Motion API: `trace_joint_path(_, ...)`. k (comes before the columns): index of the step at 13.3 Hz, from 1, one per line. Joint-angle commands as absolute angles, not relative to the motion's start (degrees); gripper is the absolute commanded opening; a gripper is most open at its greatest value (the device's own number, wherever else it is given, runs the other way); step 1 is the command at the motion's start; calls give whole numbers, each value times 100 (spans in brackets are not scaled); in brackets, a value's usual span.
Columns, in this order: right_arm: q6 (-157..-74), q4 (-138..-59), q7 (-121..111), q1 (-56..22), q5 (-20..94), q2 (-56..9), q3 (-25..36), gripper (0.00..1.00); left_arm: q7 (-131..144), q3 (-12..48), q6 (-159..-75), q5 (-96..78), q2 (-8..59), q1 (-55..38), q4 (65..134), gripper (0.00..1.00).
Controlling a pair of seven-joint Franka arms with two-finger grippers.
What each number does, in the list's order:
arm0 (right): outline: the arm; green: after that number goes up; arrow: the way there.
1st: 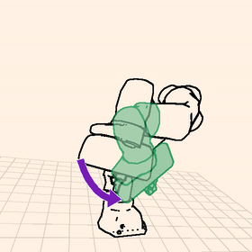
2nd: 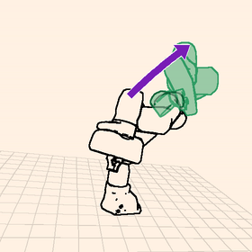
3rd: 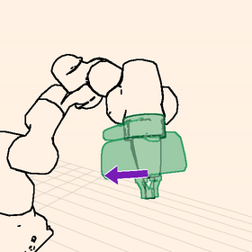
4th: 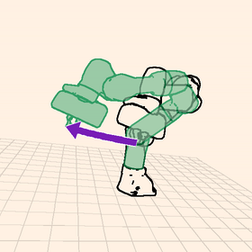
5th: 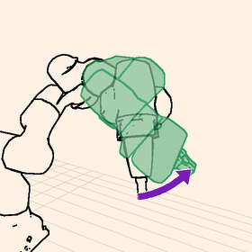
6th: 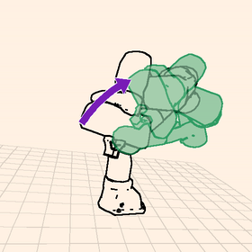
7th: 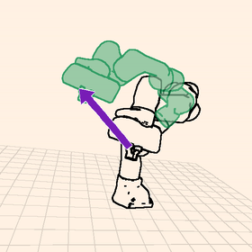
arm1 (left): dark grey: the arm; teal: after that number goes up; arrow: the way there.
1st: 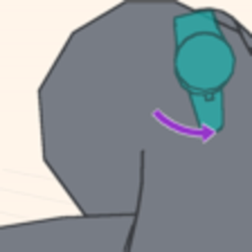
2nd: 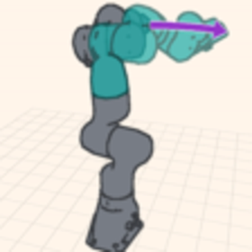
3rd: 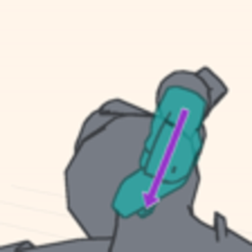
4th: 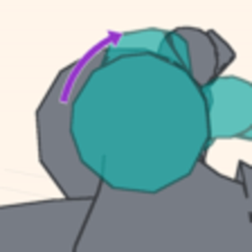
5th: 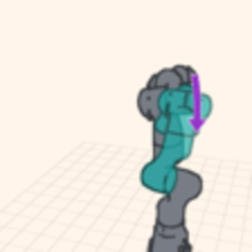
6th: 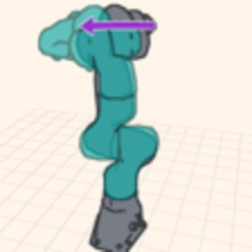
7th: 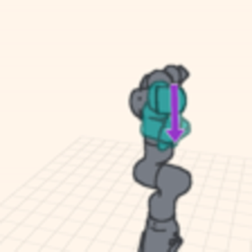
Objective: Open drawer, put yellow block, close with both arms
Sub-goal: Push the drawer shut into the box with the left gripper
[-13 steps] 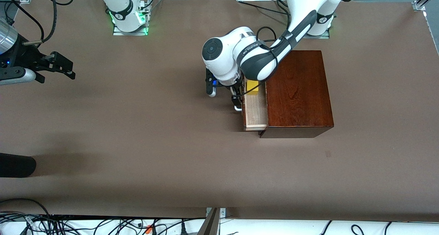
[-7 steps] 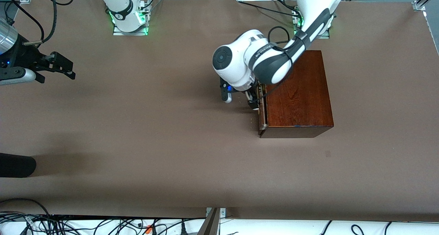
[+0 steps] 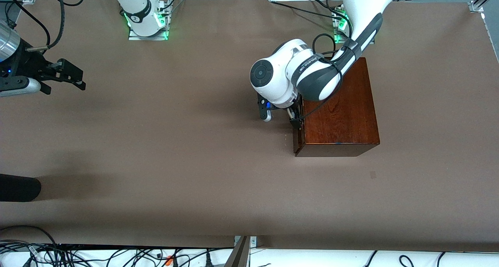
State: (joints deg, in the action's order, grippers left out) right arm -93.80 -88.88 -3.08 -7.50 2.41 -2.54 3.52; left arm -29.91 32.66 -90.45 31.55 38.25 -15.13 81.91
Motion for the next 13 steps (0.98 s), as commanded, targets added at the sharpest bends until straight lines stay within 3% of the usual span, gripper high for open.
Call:
trace_joint_path(1,-9308,-8859,-246,-729,176,-229,325,100,-2866,3225,-8850,3323,3551,-1344,8316,100)
trace_joint_path(7,-9299,-8868,-255,-721,185,-237,334,100,-724,3445,-8798,2420,3333,-1530,7191,100)
trace_joint_path(13,-9308,-8868,-290,-712,167,-237,343,100,-44,3419,-8412,1706,2225,-565,7110,100)
